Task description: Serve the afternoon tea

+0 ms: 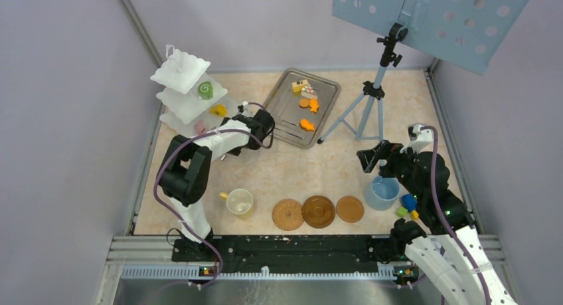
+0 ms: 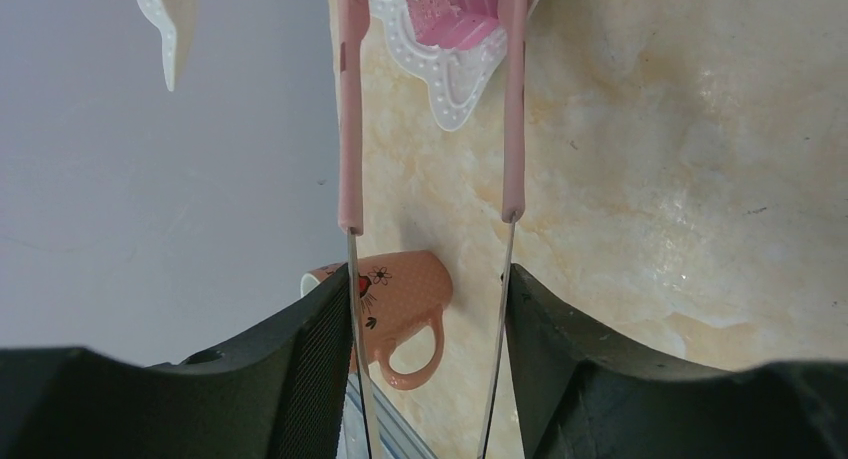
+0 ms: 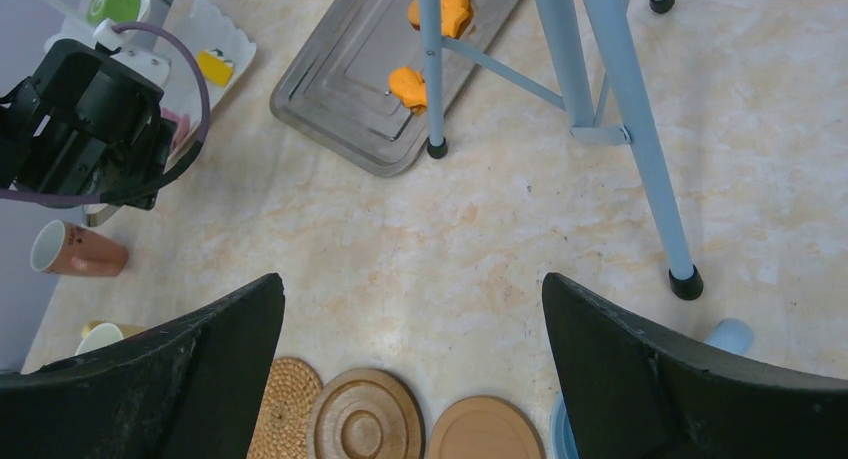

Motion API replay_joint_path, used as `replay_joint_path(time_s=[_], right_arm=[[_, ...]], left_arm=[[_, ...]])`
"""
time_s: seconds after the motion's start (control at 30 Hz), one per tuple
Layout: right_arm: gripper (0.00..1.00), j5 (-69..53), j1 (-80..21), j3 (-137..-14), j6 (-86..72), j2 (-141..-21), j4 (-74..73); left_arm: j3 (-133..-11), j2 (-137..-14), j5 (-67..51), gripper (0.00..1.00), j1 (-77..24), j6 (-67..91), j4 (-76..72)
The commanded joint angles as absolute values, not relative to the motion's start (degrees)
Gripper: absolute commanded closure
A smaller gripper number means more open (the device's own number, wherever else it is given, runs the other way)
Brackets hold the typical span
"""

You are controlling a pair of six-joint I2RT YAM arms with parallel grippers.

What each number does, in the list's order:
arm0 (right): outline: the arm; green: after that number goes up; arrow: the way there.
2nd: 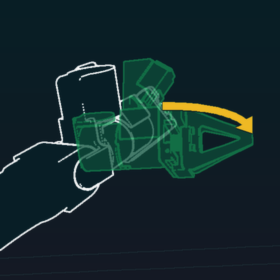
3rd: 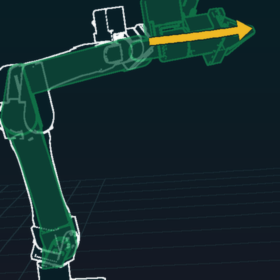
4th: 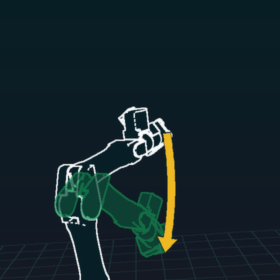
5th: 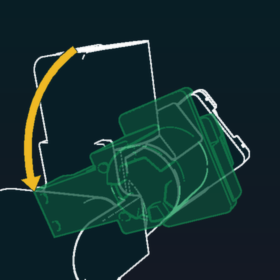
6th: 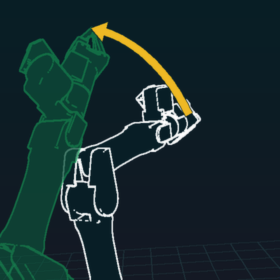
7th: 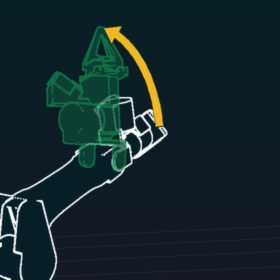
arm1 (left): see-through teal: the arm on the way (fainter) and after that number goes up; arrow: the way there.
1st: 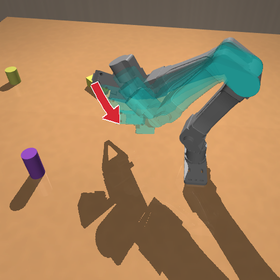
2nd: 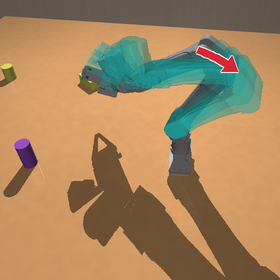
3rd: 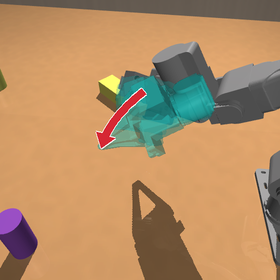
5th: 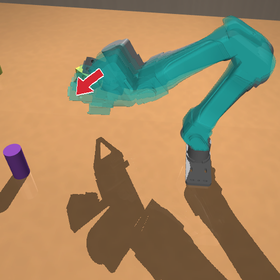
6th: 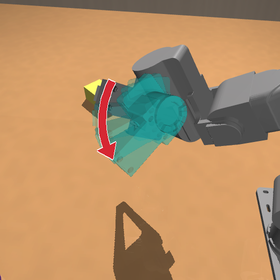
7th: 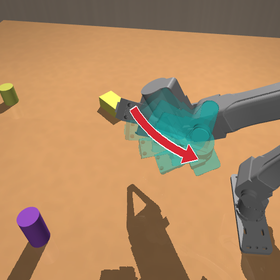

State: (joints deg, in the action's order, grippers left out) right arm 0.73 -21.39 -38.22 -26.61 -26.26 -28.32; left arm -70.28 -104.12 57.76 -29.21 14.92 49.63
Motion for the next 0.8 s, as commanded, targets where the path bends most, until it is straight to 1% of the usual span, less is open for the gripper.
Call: replay_joint_path(time_s=[0.0, 0.27, 0.37, 0.53, 0.67, 0.77], right_arm=[[0.02, 0.29, -21.97, -37.47, -26.17, -26.1, -25.91], [0.02, 0.27, -21.99, -37.62, -26.17, -26.37, -26.06], [0.02, 0.22, -21.97, -37.7, -26.19, -26.45, -26.03], [0.02, 0.31, -22.02, -37.79, -26.19, -26.83, -26.32], [0.02, 0.43, -22.03, -37.64, -26.18, -26.86, -26.19], [0.02, 0.47, -21.97, -37.75, -26.27, -26.87, -26.31]], left_arm=[[-71.44, -102.07, 58.04, 0.41, -30.42, 15.16, 49.56], [-75.46, -99.24, 58.18, 0.4, -35.64, 18.71, 54.85], [-78.08, -98.2, 55.4, 0.41, -38.36, 19.21, 54.86], [-83.48, -96.54, 46.13, 0.42, -40.69, 18.02, 51.3], [-84.56, -94.11, 31.78, 0.42, -40.6, 15.27, 41.4], [-84.62, -93.68, 23.15, 0.42, -39.88, 16.07, 33.83]])
